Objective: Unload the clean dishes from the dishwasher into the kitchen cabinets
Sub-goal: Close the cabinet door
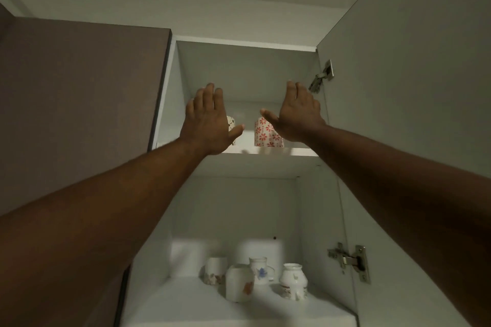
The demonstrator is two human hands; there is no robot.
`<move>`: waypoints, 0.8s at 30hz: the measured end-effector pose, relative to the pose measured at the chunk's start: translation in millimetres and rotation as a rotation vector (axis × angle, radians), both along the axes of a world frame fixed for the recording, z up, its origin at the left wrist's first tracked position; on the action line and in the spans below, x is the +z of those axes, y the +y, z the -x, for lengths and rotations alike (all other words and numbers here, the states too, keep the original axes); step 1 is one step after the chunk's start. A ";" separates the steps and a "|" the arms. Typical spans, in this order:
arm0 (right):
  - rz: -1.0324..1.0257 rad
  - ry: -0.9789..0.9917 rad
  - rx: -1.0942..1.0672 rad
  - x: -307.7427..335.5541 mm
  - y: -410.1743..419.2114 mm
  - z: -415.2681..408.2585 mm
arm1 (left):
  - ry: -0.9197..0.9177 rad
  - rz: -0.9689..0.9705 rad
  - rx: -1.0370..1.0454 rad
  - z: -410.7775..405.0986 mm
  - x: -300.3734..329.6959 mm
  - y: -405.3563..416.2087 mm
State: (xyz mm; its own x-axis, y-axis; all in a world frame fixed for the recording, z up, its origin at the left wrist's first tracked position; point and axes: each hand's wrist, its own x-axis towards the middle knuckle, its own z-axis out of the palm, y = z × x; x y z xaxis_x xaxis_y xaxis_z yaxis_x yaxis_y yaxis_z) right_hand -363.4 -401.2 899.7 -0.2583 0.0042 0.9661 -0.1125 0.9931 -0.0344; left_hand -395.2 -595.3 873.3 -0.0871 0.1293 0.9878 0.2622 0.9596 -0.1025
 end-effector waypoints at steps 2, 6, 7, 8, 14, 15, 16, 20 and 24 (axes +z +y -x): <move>-0.028 -0.008 -0.014 -1.7 3.8 -23.1 | -0.027 -0.042 -0.037 -19.9 -7.3 7.3; -0.077 -0.018 -0.027 -4.8 0.0 -45.8 | -0.069 -0.065 -0.028 -42.8 -23.1 7.8; -0.071 -0.015 -0.019 -6.9 -0.6 -57.9 | -0.077 -0.054 -0.007 -54.9 -27.6 7.1; -0.071 -0.016 -0.010 -10.0 -1.6 -68.1 | -0.088 -0.035 0.002 -64.8 -31.3 6.5; -0.123 -0.050 -0.046 -26.8 -2.1 -108.8 | -0.095 -0.004 0.026 -114.7 -42.2 -2.1; -0.123 -0.047 -0.054 -27.0 -1.0 -110.8 | -0.100 -0.003 0.029 -117.8 -42.8 -2.6; -0.126 -0.040 -0.055 -26.5 -2.0 -123.5 | -0.103 -0.003 0.031 -132.5 -44.1 -5.2; -0.118 -0.024 -0.067 -25.3 -3.8 -169.0 | -0.123 0.005 0.038 -174.6 -51.6 -12.8; -0.099 -0.016 -0.070 -29.1 -6.2 -208.9 | -0.135 -0.010 0.020 -207.2 -60.9 -16.4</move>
